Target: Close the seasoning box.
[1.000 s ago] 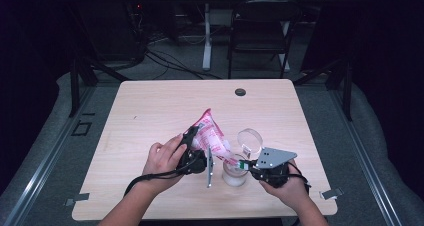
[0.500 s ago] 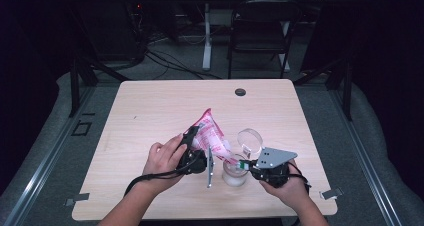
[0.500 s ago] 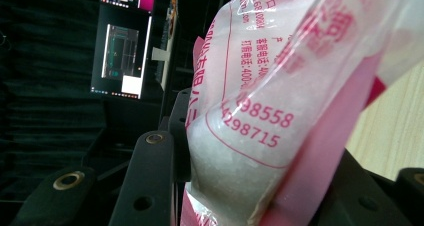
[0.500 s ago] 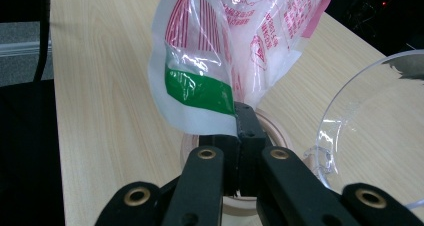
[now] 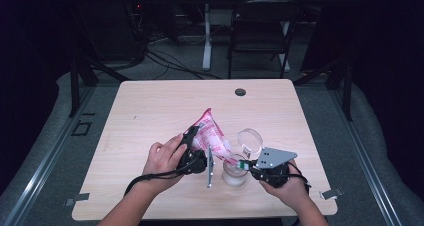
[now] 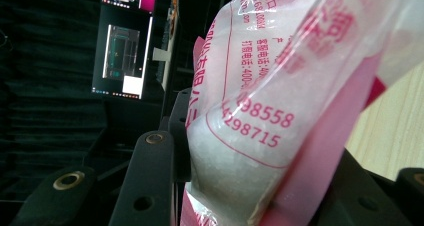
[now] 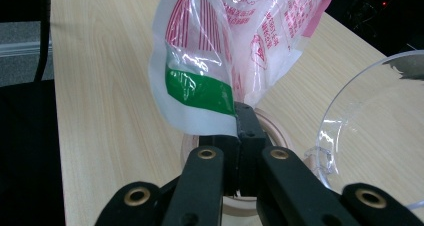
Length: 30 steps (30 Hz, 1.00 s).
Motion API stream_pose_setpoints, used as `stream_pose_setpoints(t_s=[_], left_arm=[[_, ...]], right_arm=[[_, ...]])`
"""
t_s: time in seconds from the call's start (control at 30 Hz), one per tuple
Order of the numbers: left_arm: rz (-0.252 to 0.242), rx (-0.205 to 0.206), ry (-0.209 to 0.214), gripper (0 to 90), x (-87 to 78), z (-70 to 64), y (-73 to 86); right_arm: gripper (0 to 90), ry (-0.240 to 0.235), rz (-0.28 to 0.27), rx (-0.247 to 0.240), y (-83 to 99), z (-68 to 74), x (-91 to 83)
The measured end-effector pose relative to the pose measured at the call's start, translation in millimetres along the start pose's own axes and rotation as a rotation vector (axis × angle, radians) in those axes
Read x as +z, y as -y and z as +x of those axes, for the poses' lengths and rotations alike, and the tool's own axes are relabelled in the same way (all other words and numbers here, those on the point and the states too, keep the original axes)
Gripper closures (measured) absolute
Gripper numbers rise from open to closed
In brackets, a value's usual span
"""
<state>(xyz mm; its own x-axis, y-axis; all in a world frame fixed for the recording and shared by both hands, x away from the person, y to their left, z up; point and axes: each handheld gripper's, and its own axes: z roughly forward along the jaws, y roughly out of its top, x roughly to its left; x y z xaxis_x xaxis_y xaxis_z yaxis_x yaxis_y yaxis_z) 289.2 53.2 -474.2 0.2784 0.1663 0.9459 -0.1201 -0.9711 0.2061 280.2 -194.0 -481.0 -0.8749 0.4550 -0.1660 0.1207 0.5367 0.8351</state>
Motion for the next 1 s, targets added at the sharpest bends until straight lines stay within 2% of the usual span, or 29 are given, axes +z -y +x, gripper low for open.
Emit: stream_pose_setpoints(t_s=[1.0], left_arm=[[-0.003,0.002,-0.006,64.4,-0.3,1.5,-1.6]], right_arm=[[90.0,0.001,-0.002,0.001,0.2,-0.2,-0.2]])
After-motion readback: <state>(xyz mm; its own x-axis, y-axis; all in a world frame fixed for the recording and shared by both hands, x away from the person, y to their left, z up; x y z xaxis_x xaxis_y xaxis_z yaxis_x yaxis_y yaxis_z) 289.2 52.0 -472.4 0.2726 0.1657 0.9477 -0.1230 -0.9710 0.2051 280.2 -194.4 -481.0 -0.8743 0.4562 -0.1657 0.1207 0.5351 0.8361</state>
